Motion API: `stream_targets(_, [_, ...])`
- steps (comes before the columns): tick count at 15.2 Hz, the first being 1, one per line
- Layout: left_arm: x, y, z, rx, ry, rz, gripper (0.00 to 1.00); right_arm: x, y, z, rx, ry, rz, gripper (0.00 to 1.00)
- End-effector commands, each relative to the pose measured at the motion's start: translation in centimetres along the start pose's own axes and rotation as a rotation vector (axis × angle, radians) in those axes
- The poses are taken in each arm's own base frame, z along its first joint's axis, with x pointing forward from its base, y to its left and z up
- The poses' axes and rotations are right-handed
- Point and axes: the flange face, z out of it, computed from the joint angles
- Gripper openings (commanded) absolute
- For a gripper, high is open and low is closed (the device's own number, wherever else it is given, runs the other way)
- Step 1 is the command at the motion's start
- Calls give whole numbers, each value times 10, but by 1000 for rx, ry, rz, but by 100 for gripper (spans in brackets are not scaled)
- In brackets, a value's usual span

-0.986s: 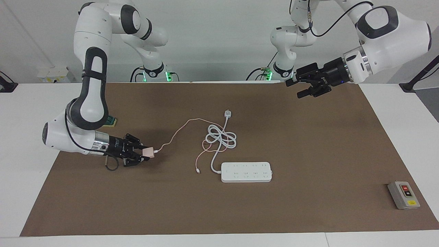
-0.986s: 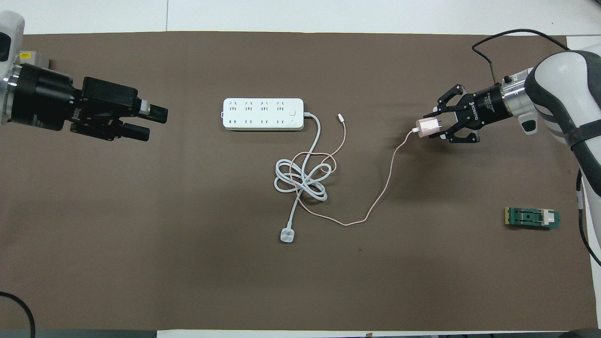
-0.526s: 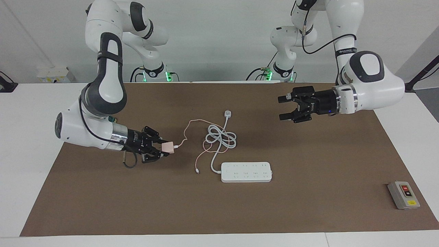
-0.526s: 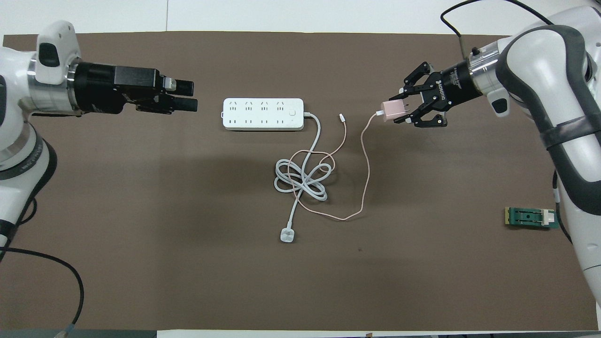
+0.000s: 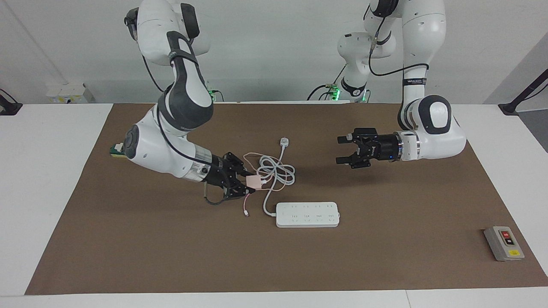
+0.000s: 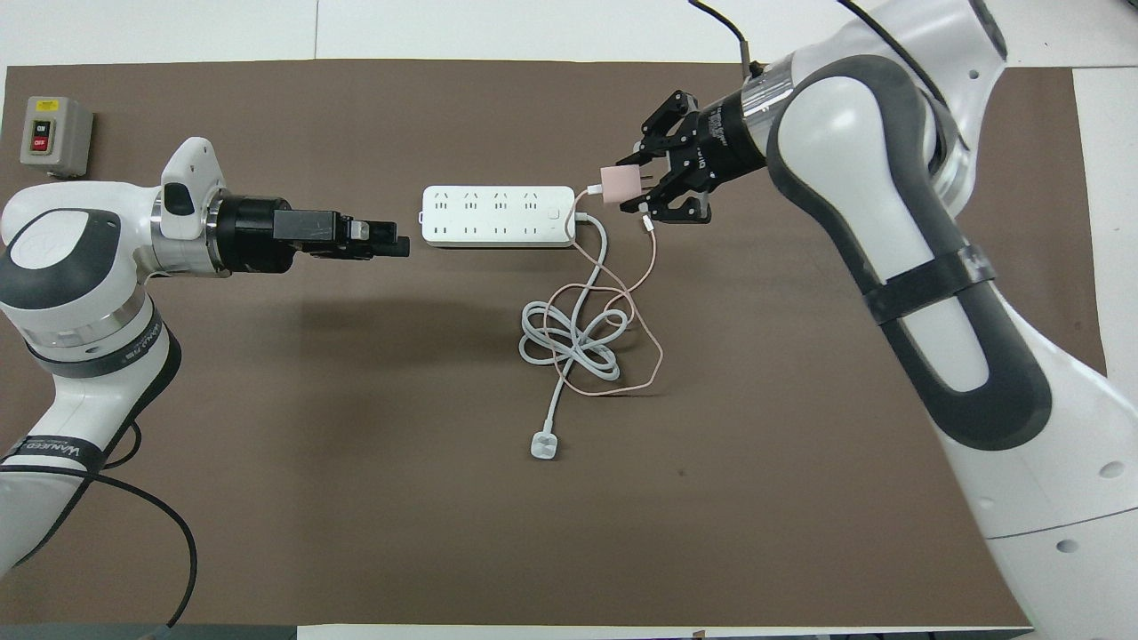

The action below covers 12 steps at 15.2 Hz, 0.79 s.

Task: Plug charger into power strip
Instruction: 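Carry the charger toward the power strip while the left gripper approaches it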

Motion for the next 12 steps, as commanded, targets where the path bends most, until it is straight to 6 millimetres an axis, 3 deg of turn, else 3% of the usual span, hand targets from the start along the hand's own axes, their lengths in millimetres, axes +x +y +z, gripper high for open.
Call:
stream_targets(1, [-9,1,-2,-59,55,-2,100,-37,3,29,13,-19,14,0])
stream_targets(4, [-3,-16,8,-111,95,-45,100,-67,14,53,5,-22,-15,0])
stream_targets(6, [3,-34,9,-102,140,-76,100,-75,14,49,2,-36,-18,0])
stream_targets(12, [8,-40,21,-42,189,-86,100,-115,17,67,36,-60,12,0])
